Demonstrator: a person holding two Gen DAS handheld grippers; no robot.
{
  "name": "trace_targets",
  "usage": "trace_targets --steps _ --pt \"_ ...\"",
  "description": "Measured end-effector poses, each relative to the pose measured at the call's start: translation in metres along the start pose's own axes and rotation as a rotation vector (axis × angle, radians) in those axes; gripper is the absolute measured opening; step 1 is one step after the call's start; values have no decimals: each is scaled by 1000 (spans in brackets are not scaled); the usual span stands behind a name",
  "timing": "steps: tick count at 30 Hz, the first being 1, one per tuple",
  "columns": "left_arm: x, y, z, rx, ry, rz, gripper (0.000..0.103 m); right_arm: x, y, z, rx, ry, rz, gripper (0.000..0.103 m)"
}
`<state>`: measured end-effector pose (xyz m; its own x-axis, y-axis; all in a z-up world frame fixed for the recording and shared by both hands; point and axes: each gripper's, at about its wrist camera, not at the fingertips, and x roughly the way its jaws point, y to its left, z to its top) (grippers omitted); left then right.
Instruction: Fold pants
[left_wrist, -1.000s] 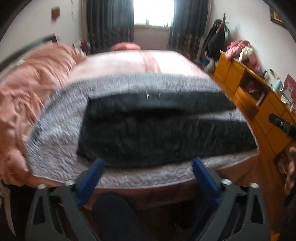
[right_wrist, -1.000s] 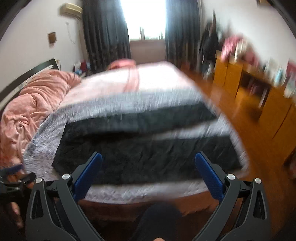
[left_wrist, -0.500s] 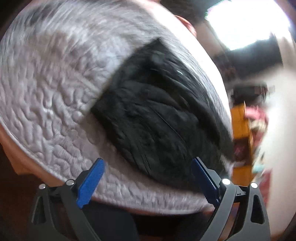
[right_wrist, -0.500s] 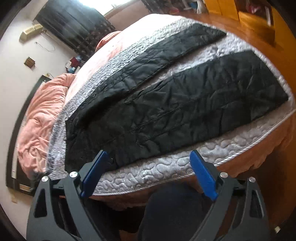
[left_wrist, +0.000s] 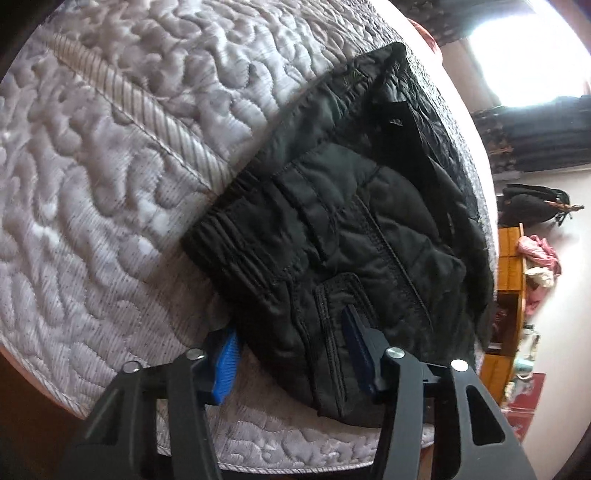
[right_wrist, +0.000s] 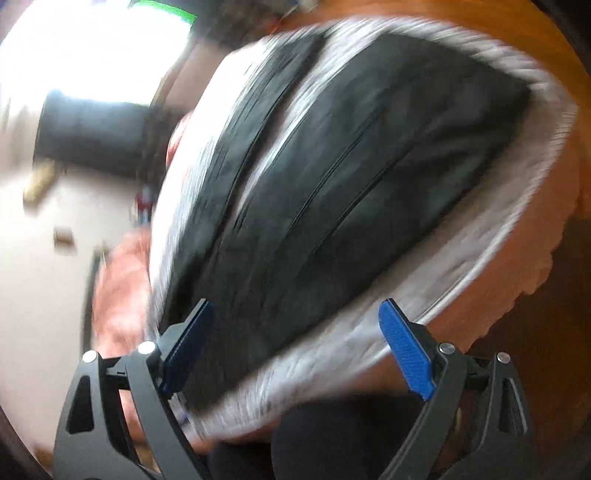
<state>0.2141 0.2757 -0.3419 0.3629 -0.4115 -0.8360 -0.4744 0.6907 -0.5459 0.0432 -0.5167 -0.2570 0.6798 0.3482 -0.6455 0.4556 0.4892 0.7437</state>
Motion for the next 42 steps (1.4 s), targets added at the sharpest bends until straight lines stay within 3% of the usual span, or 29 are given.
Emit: trace_targets --steps 2,5,8,10,13,17,19,21,24,26,27,29,31,36,42 --pt "1 -1 -4 5 -18 6 36 -18 -38 30 113 -74 43 74" --pt "-1 0 -7 4 -40 4 29 -33 -82 63 223 -151 51 64" --pt "6 -6 -6 -26 -51 2 30 -33 -108 83 285 -176 54 64" --pt "8 -2 -7 -65 -52 -19 38 -29 -116 94 295 -179 65 64" --pt "6 1 -9 -79 -55 -9 38 -17 -121 106 295 -162 12 64" --pt "9 -6 -5 -108 -58 7 37 -18 -125 106 329 -163 -27 63" --pt "11 -6 -4 -136 -56 -4 37 -22 -120 103 340 -183 -26 70" --pt "10 -3 -5 -148 -57 -9 38 -23 -121 103 342 -188 -46 71" --pt "10 -7 -7 -129 -63 15 38 -20 -132 105 373 -186 -7 71" --pt "9 -12 -7 -113 -65 32 37 -14 -137 108 381 -188 36 58" --pt "8 -14 -8 -105 -68 41 33 -12 -138 108 384 -189 62 53" --pt "5 -18 -7 -97 -86 43 16 -10 -139 107 381 -193 80 26" --pt "-4 -16 -10 -119 -118 29 13 -11 -136 103 368 -194 82 16" --pt "-33 1 -14 -201 -184 -10 10 -20 -114 91 312 -186 94 12" --pt "-60 37 -12 -241 -244 57 10 7 -88 76 208 -76 53 12"
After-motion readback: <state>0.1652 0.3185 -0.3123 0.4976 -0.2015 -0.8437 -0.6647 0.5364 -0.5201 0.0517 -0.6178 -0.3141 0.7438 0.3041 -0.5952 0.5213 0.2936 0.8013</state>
